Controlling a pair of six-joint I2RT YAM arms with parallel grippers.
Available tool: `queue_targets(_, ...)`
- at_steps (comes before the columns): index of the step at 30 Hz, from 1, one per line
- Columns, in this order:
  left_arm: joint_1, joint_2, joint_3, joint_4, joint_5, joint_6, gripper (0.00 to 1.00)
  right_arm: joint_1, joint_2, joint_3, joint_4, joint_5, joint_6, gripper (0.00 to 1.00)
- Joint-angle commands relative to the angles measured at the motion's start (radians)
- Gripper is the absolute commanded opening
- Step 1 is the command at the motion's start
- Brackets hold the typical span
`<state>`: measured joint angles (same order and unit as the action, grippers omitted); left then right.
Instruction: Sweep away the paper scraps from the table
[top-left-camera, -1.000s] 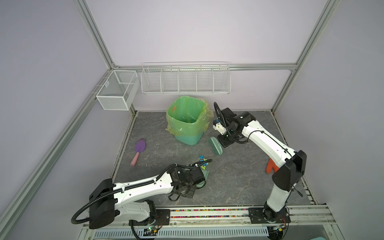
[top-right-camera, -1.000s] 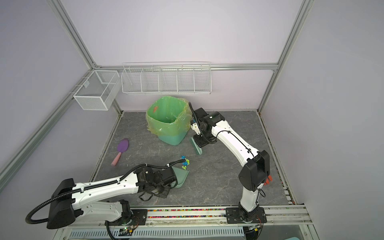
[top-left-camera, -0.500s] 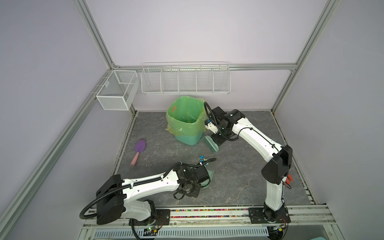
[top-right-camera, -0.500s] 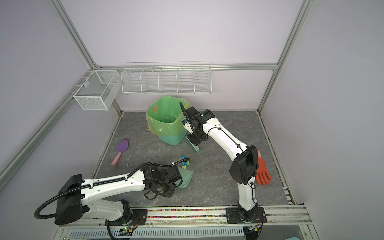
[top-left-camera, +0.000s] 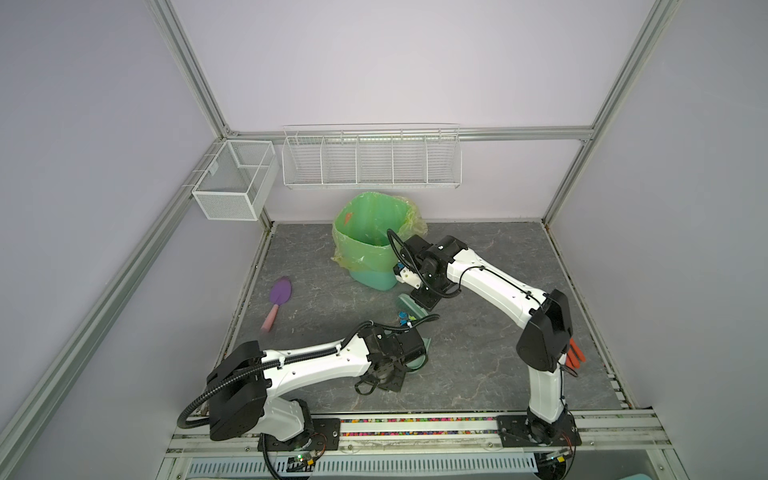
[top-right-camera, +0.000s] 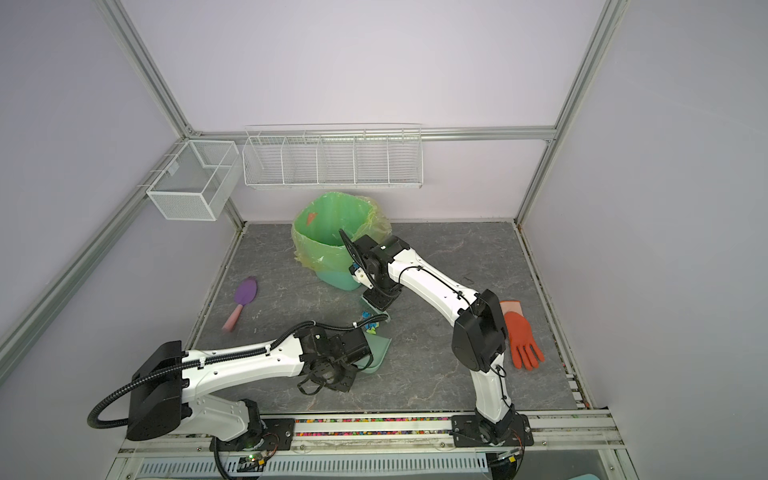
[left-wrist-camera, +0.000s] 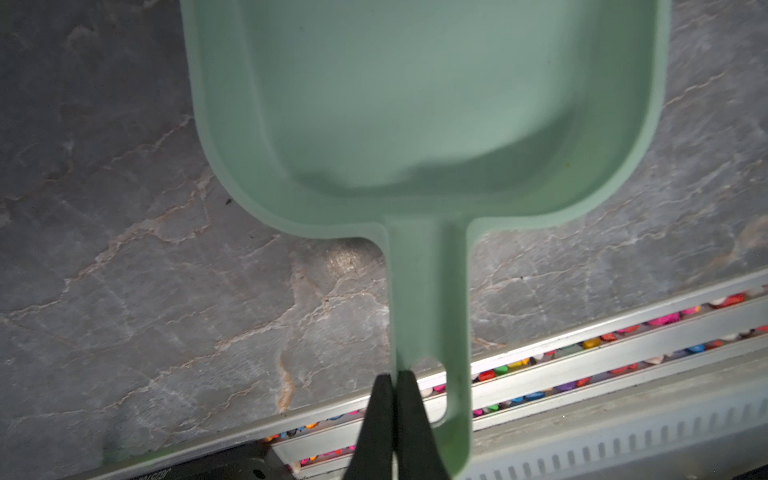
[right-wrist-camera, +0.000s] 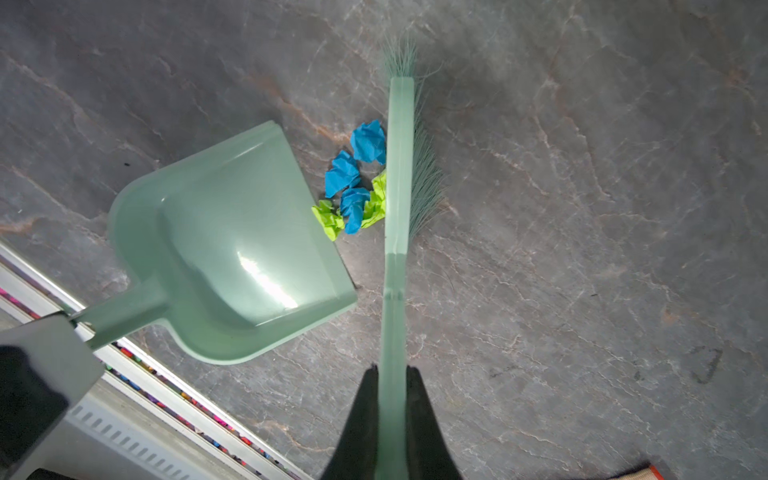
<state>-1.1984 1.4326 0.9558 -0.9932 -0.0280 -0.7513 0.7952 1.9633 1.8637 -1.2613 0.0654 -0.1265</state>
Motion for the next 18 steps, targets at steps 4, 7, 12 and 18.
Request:
queue_targets(4,0.014,0.02,0.024,-0.019,-0.021,0.011,0.0,0.034,-0.165,-0.133,0.018,-0.148,0.04,0.07)
queue_targets(7,0.016,0.015,0.021,-0.022,-0.024,0.015,0.0,0.037,-0.247,-0.193,0.056,-0.207,0.066,0.07)
queue_targets(12,0.02,0.008,0.018,-0.025,-0.026,0.021,0.0,0.025,-0.316,-0.242,0.077,-0.168,0.114,0.07)
queue_targets(18,0.023,-0.004,0.017,-0.028,-0.029,0.016,0.0,-0.024,-0.314,-0.212,0.09,-0.113,0.166,0.07)
